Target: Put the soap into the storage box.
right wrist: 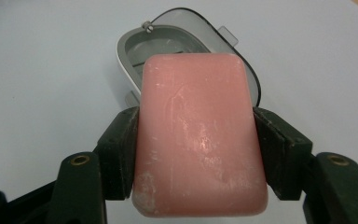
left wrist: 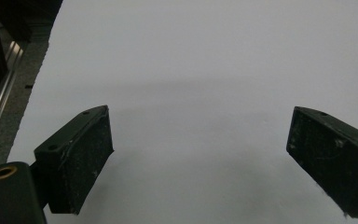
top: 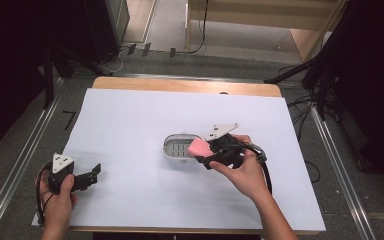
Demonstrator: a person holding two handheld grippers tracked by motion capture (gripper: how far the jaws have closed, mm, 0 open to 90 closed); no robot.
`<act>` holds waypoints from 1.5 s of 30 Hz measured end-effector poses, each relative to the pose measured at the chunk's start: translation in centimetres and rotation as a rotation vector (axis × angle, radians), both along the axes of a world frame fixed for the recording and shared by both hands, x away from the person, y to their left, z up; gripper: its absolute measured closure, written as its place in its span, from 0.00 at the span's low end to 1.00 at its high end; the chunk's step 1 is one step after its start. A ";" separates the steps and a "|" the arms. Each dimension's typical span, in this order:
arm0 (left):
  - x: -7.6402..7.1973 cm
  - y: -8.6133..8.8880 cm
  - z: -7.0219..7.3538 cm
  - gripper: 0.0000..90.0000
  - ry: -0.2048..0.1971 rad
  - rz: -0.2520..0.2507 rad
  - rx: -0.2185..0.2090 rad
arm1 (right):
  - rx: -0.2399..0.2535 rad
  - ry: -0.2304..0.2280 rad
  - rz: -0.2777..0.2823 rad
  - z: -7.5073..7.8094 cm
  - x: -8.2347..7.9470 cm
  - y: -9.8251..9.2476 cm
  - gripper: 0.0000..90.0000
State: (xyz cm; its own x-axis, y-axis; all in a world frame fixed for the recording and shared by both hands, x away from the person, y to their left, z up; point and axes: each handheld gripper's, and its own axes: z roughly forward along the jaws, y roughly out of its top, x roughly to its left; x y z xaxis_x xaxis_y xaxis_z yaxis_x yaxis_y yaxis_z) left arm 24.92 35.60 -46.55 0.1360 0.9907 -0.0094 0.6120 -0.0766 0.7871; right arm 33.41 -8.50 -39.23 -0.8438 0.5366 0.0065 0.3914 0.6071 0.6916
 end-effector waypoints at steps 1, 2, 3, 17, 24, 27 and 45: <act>0.0 0.0 0.0 0.08 -0.003 -0.001 -0.004 | 0.016 -0.001 0.020 -0.1 0.4 0.2 0.43; 0.0 0.0 0.0 0.08 -0.004 0.001 -0.005 | 0.021 -0.003 0.023 -0.2 0.5 0.3 0.43; 0.0 0.0 0.0 0.08 -0.005 0.001 -0.007 | 0.023 -0.011 0.032 -0.3 0.6 0.4 0.43; 0.1 -0.1 -0.1 0.08 0.002 -0.008 0.004 | 0.017 -0.026 0.172 -1.3 2.4 1.6 0.43; 0.1 -0.1 0.0 0.08 0.003 -0.010 0.000 | 0.012 -0.032 0.204 -1.7 3.1 2.2 0.43; 0.1 -0.1 0.0 0.08 0.008 -0.008 0.001 | 0.025 -0.035 0.222 -1.6 3.5 2.3 0.43; 0.1 -0.1 0.0 0.08 0.010 -0.010 0.001 | 0.050 -0.020 0.277 -2.3 5.3 3.6 0.43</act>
